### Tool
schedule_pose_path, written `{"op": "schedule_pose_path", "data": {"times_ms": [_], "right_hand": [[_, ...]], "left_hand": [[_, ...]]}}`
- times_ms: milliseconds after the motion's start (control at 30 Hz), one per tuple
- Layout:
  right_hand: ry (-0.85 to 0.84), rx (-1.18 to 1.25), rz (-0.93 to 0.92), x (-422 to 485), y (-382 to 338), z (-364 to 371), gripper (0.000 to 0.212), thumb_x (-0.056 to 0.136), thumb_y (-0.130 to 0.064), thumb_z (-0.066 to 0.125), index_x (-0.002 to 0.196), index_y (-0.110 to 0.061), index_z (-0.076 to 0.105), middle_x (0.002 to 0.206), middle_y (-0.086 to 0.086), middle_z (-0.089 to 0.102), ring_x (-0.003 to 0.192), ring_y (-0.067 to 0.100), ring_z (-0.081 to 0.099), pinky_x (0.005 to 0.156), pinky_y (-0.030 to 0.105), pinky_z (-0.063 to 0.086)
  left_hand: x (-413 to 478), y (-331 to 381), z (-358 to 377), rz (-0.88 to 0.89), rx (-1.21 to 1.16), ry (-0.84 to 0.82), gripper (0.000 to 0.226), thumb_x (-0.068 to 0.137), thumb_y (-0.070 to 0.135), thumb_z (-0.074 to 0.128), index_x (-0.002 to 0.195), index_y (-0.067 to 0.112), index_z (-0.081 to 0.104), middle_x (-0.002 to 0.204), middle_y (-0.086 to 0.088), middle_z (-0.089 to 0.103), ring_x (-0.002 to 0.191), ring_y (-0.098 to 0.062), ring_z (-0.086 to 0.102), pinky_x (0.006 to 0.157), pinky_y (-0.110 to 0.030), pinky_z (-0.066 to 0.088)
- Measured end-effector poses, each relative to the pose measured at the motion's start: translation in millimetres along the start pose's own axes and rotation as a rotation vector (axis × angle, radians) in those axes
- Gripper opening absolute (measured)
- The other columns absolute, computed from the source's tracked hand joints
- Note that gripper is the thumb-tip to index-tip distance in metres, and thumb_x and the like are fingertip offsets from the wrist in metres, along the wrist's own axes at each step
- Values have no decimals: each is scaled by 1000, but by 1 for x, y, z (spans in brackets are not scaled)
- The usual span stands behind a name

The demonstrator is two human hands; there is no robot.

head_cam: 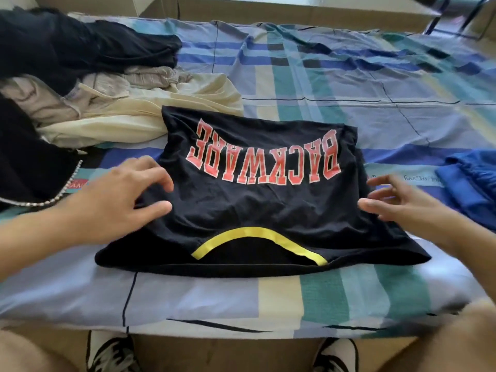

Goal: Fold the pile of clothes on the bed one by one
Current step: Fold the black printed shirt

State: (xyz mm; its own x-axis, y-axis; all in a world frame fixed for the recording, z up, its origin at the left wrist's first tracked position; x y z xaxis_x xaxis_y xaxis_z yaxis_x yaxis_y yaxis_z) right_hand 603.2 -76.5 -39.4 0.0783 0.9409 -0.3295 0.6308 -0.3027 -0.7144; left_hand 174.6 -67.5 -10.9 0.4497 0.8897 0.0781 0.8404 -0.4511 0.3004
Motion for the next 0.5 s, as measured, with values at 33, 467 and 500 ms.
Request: {"op": "schedule_pose_path", "data": {"times_ms": [33,467,500], "right_hand": [[-5,-115,-2,1,-4,10,110,34,-87,74,123,-28,50,116,4,58,98,14,64,90,35,52],[-42,-580,-54,23,-15,1,49,72,-65,74,88,-27,47,78,-8,53,67,9,48,62,28,40],[40,-497,-73,40,-21,-8,45,75,-59,75,91,-26,49,79,-5,54,68,10,50,62,28,39]], "left_hand": [[0,20,10,57,43,-12,43,79,70,47,113,45,55,120,21,48,113,-7,48,98,-33,43],[53,96,49,266,-157,-229,26,93,61,50,99,40,64,107,24,49,110,3,45,96,-18,38],[72,78,45,197,-156,-167,28,90,63,50,100,41,64,108,24,49,112,2,46,97,-19,39]]}}
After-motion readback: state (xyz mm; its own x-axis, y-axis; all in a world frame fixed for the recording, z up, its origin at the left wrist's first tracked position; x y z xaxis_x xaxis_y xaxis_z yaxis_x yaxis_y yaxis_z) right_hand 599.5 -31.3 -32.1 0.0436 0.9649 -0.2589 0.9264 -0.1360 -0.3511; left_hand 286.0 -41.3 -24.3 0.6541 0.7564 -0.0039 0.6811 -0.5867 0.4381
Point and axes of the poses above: each hand's wrist, its own x-axis towards the middle knuckle, its own z-axis out of the palm, y = z × x, the point moved 9 cm from there along x, towards the middle knuckle
